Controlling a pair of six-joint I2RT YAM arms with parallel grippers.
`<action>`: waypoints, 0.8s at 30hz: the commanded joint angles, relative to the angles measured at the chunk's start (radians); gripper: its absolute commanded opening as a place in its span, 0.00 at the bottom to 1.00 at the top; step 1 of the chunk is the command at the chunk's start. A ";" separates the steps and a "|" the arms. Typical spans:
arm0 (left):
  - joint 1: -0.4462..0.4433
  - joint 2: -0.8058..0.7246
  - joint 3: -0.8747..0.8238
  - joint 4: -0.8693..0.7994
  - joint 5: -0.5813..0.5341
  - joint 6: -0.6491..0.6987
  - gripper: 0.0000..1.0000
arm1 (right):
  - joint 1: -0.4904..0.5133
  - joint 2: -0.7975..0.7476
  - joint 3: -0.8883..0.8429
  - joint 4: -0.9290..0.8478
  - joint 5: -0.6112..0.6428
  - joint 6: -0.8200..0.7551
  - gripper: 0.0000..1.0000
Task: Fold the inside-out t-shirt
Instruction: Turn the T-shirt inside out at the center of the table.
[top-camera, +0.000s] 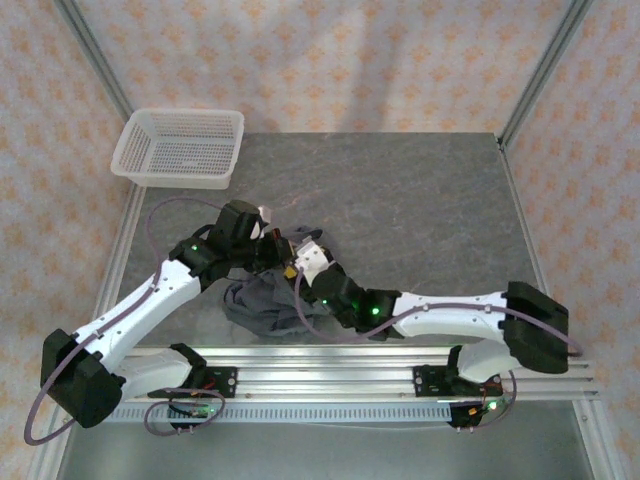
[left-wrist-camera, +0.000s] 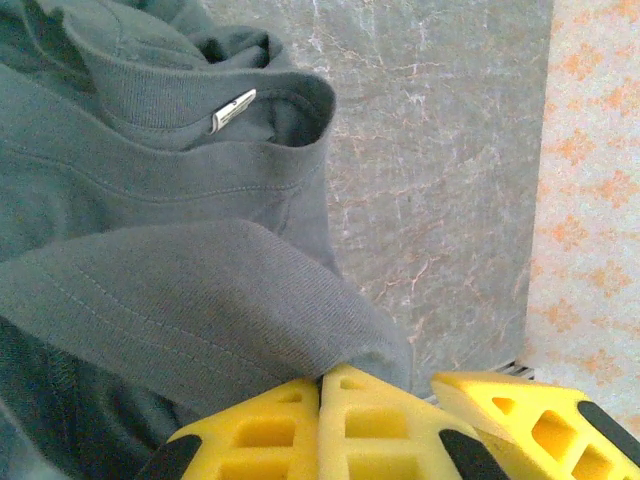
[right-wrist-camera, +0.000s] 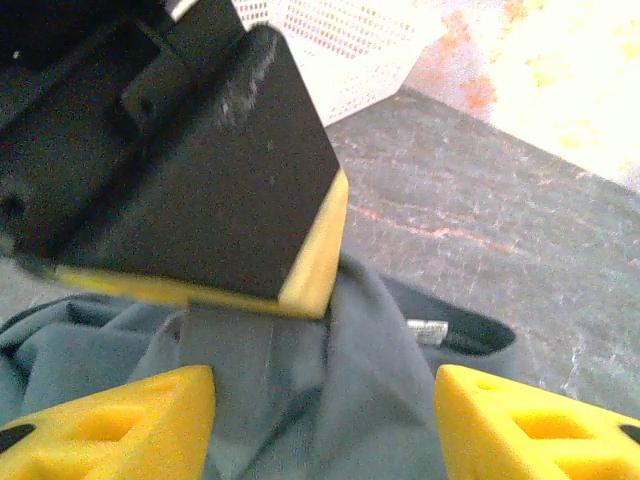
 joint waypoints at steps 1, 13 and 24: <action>-0.011 -0.018 0.040 -0.029 -0.020 -0.080 0.00 | 0.009 0.059 0.063 0.097 0.054 -0.063 0.60; -0.013 -0.012 0.090 -0.073 -0.051 -0.085 0.00 | 0.034 0.155 0.139 0.031 0.091 -0.106 0.66; -0.013 -0.006 0.107 -0.050 -0.017 -0.096 0.00 | 0.051 0.211 0.167 0.079 0.282 -0.185 0.77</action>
